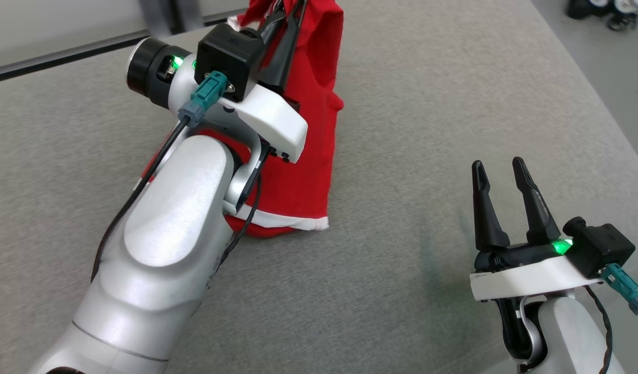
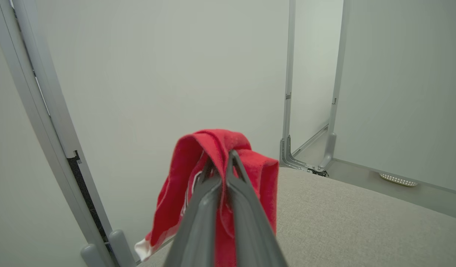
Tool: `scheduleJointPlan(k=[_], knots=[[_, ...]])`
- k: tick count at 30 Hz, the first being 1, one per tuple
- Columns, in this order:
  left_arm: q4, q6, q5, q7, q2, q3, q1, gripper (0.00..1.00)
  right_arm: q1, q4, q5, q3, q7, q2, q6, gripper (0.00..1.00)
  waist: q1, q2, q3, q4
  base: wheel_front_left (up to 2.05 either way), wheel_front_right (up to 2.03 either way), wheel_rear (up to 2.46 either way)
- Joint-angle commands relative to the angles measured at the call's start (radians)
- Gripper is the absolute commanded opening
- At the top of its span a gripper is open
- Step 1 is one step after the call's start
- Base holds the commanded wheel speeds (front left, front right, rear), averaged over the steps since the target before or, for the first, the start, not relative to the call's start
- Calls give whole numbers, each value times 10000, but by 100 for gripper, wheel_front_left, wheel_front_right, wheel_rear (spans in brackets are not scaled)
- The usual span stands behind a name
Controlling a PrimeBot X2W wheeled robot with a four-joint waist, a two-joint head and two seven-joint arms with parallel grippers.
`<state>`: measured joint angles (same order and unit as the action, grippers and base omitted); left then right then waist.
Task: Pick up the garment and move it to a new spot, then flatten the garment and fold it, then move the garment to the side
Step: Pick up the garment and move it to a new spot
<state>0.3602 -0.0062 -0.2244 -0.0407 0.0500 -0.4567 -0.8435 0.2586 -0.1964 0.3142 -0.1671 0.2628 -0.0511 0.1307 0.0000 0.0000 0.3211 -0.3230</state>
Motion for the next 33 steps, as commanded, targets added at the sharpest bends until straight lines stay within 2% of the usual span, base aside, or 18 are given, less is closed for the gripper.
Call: scheduleJointPlan(k=[1,2,4,5,6,10,14,20,23,29,33], knots=[[122,63,-81,-122,32,-46,-127,0,104,4,67,-2,32,-5,1,100,0,0,402,-548,0,0,0],[499,214,-445,-398,21,-410,-218,0,96,-4,213,-76,32,1,1,100,0,0,417,-699,0,0,0],[898,399,-861,-552,25,-950,-164,36,72,-20,285,-95,32,-3,1,100,0,0,412,-775,0,0,0],[1147,488,-1049,-524,33,-1287,-90,57,66,-28,280,-100,32,-1,1,100,0,0,404,-793,0,0,0],[1391,554,-1233,-478,35,-1619,-8,100,66,-43,273,-106,32,0,1,100,0,0,392,-798,0,0,0],[1925,784,-2016,-686,28,-2628,14,100,139,-84,134,-89,32,-2,1,100,0,0,291,-657,0,0,0],[2195,1177,-2635,-1377,35,-2808,-241,100,103,-64,-117,11,32,-3,1,100,0,0,119,-226,0,0,0],[2247,1518,-3043,-2162,134,-2015,-423,100,-141,-75,-615,365,32,-10,1,100,0,0,-388,863,0,0,0],[1921,1601,-2924,-2240,519,-1505,-39,100,-266,-74,-818,448,32,-138,1,100,0,0,-653,1474,0,0,0],[451,1473,-2442,-2240,1140,-451,1828,100,-666,-90,-1012,589,32,-547,1,100,0,0,-1248,2671,0,0,0],[-126,1326,-2255,-2241,1251,-14,3031,100,-837,-149,-1071,521,32,-723,1,100,0,0,-1511,3080,0,0,0]])
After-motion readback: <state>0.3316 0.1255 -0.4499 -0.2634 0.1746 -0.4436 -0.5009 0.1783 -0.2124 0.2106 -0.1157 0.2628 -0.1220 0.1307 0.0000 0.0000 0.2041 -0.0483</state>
